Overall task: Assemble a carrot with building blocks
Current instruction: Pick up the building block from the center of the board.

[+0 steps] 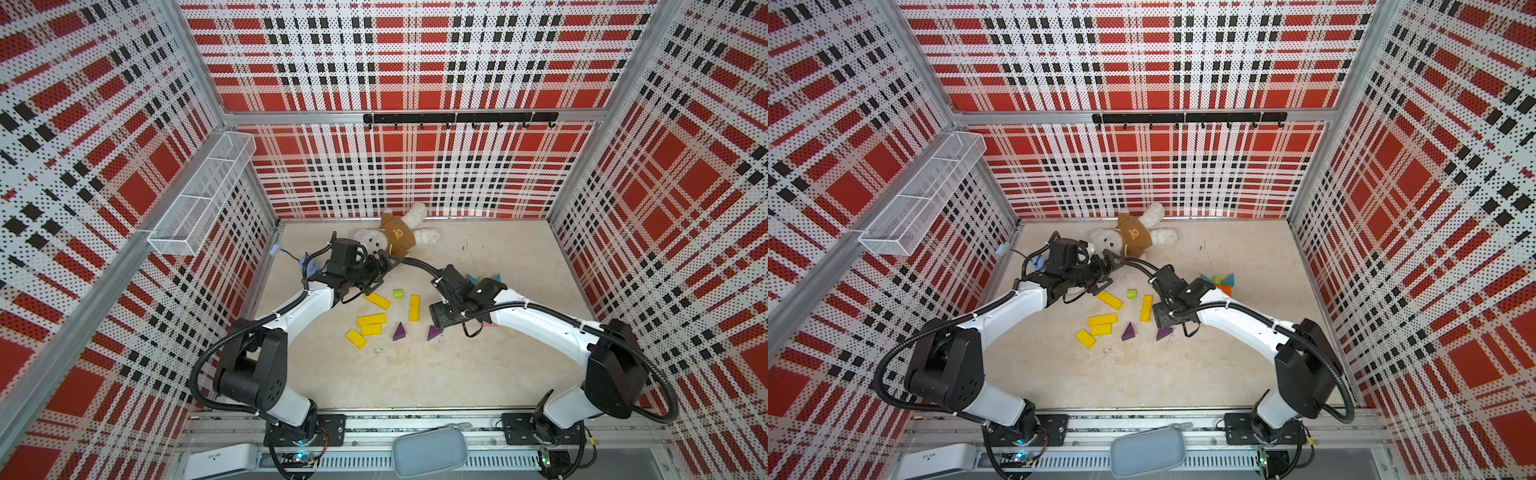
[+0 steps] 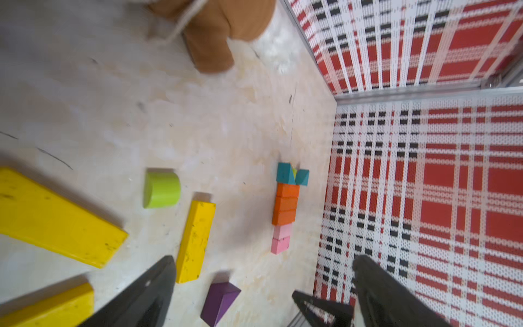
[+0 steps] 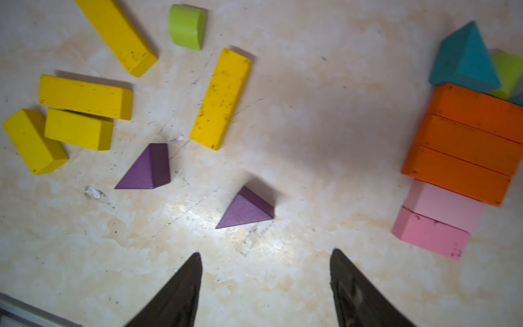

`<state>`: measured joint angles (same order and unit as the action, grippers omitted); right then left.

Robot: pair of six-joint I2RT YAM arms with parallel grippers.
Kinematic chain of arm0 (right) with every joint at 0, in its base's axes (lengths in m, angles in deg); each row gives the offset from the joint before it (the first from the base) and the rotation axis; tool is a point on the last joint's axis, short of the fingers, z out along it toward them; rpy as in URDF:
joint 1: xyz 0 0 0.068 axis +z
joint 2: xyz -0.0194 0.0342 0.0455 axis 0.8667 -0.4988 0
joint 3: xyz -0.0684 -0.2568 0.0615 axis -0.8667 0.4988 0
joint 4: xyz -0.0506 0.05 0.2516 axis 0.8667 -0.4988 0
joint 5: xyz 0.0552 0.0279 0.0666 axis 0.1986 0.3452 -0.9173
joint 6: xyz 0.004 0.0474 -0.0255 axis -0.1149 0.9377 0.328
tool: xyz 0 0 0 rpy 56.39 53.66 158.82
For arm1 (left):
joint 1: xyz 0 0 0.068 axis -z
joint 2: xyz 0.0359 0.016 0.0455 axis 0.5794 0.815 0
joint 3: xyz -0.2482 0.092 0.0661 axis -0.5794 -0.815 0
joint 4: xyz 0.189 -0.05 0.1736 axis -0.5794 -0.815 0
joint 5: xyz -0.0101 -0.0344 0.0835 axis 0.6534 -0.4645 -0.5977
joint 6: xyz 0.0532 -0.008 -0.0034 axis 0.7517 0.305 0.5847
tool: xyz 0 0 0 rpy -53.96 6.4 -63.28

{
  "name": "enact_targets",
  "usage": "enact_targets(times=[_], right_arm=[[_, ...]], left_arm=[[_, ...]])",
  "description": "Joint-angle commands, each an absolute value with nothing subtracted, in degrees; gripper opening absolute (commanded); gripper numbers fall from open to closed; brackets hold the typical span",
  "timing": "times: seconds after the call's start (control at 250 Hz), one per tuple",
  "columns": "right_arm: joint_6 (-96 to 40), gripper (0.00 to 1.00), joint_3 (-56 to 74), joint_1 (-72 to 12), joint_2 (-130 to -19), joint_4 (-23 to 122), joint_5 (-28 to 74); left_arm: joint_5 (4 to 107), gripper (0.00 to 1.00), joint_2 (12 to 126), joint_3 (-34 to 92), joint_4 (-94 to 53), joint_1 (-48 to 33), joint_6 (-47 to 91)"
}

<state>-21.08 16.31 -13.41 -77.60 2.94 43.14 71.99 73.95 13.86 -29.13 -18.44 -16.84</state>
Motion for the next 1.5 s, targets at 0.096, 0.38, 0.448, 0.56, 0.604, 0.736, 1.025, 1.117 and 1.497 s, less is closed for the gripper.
enact_targets(times=[0.096,0.38,0.448,0.56,0.604,0.736,1.025,1.117,1.497], right_arm=[[-21.8,0.7,13.5,-11.9,-84.6,0.4,45.6],[-18.6,0.84,13.8,-9.8,-89.6,2.8,45.8],[-18.4,0.84,13.8,-9.8,-90.5,3.5,45.6],[-17.9,0.85,14.1,-9.8,-90.9,3.8,46.1],[-17.7,0.85,14.4,-9.8,-90.9,3.8,46.5],[-17.1,0.83,15.3,-9.9,-91.3,2.9,47.4],[-15.9,0.75,19.5,-9.9,-87.9,2.3,47.9],[-15.8,0.71,20.6,-10.2,-87.0,1.7,48.4],[-18.5,0.56,22.9,-13.9,-82.1,1.0,47.0]], left_arm=[[71.7,1.0,72.4,13.3,-28.3,-19.3,-18.1],[72.1,0.99,72.8,13.3,-28.0,-18.6,-18.0],[72.3,0.99,72.9,13.4,-27.9,-18.5,-18.0],[72.5,1.0,72.9,13.4,-27.7,-18.5,-18.0],[72.7,0.99,72.9,13.4,-27.5,-18.5,-18.0],[72.9,0.99,72.9,13.5,-27.4,-16.8,-17.9],[73.0,1.0,73.0,13.6,-27.3,-16.0,-17.7],[72.9,1.0,73.2,13.6,-27.3,-15.7,-17.7],[72.6,1.0,73.5,13.6,-27.3,-15.0,-17.4]])
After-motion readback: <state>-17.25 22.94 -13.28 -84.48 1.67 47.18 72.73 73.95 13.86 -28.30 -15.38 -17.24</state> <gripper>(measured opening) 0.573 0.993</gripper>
